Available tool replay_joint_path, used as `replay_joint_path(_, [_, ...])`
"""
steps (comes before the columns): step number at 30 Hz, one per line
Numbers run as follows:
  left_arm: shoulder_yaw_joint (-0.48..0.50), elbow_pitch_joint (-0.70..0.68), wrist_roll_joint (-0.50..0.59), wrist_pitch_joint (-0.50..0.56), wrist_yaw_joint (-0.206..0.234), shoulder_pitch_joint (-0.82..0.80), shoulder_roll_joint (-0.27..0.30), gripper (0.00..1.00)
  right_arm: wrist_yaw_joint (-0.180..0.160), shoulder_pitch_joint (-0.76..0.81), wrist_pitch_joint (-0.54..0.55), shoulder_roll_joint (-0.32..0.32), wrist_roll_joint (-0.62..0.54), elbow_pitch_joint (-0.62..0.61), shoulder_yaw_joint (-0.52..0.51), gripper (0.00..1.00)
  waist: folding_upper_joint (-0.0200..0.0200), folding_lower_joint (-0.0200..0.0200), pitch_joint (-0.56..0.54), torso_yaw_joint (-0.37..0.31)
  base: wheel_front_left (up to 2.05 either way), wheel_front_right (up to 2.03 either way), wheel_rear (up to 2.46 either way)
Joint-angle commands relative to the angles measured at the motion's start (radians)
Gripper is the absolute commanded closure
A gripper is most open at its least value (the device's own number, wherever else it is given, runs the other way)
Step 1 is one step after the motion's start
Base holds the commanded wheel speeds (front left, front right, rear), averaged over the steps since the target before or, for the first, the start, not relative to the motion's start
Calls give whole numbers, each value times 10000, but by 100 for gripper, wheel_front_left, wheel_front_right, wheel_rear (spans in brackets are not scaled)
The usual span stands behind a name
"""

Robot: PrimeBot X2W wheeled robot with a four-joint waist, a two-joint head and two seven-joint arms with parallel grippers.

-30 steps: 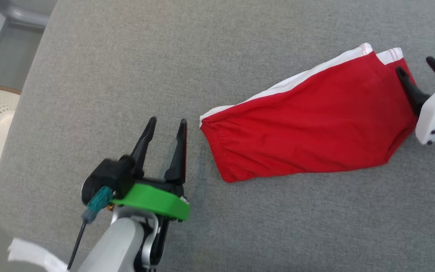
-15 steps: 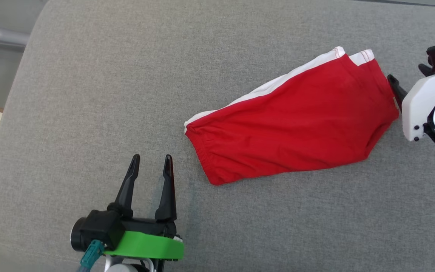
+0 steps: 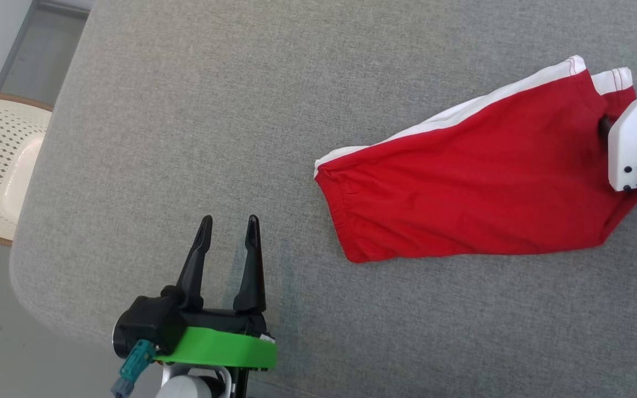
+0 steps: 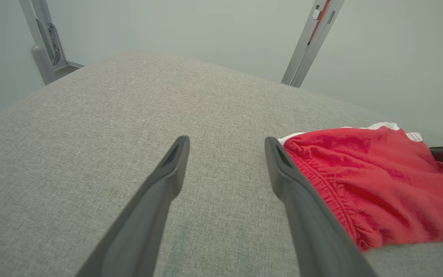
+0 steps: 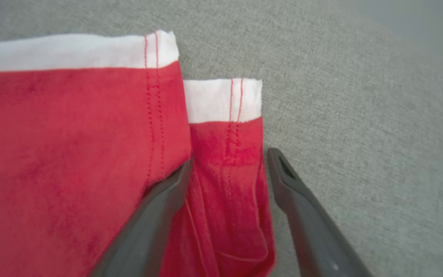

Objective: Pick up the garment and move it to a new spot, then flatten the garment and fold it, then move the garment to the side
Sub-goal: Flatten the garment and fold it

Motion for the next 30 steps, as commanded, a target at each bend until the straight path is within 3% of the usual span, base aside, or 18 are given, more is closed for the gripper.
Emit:
replay_joint_path(1, [67,46,12,-24,31,26,-6,0,29,653,292,286,401,455,164,100,0,0,-93,-56,0,0,0])
replay_joint_path(8, [425,370,404,-24,-191,472,3,0,18,1130,-34,526,1753,-151,-333,100,0,0,-1005,-1020,0,0,0])
replay_joint_path(16, [1005,784,915,-24,-689,1239,10,0,1,2436,-397,121,2742,-768,-1939,100,0,0,-2295,-1983,0,0,0])
replay_joint_path(22, [1258,834,1091,-24,-950,1608,9,0,3,3476,-505,399,2987,-414,-3387,100,0,0,-2428,-2137,0,0,0])
replay_joint_path(30, [1086,863,854,-24,-879,1859,8,0,4,3111,-808,538,2880,-544,-4760,100,0,0,-2512,-2046,0,0,0])
